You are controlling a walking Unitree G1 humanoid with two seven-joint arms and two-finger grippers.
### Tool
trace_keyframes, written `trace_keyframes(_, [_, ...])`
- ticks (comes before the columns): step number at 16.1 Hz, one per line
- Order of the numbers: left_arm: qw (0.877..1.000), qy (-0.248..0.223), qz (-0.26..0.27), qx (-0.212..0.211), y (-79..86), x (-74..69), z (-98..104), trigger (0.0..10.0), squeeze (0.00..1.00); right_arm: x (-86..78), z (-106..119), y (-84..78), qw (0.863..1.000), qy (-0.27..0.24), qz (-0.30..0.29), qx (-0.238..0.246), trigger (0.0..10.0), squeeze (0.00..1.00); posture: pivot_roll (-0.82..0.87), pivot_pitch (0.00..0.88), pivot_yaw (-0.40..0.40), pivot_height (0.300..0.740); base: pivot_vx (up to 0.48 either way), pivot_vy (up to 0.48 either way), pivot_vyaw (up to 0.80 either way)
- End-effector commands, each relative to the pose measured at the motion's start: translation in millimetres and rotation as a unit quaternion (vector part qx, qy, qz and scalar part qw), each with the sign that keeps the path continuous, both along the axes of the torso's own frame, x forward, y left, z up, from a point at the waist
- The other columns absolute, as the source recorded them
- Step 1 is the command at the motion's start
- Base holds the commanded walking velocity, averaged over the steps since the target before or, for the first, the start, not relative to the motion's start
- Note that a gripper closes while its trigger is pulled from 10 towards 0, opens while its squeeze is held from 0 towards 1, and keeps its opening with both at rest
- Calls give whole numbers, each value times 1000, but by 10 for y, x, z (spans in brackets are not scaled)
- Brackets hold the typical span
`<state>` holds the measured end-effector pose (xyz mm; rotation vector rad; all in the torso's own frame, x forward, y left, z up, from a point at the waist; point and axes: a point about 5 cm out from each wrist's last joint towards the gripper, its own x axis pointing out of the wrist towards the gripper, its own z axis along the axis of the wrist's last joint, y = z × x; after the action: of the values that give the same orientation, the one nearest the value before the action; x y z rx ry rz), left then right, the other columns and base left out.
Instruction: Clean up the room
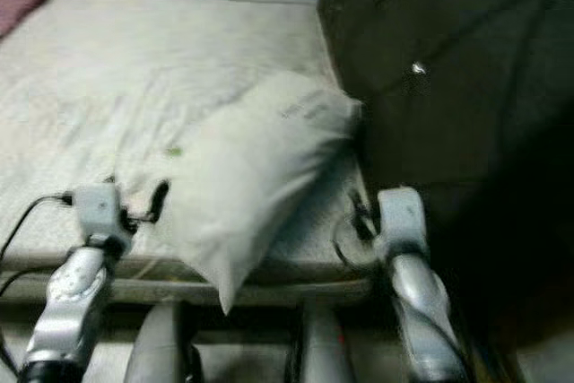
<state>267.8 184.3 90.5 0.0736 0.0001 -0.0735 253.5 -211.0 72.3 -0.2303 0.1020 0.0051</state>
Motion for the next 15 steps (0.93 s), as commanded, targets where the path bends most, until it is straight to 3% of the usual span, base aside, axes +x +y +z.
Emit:
trace_keyframes(1, [999,34,10,-5,57,-77,-142,10000,0,79,85,59,1000,-14,13,2,10000,0,-53,73,-46,623,0,0,0])
trace_keyframes(4, [999,34,10,-11,47,-50,-135,10000,0,93,88,58,1000,-14,13,-2,10000,0,-51,91,-50,623,0,0,0])
trace_keyframes(11, [999,35,4,-14,41,-43,-134,10000,0,102,86,61,1000,-11,13,-2,10000,0,-51,82,-49,623,0,474,0])
trace_keyframes(15, [1000,30,-1,-7,31,-55,-129,10000,0,87,77,64,1000,-9,15,0,10000,0,-53,72,-47,623,0,0,0])
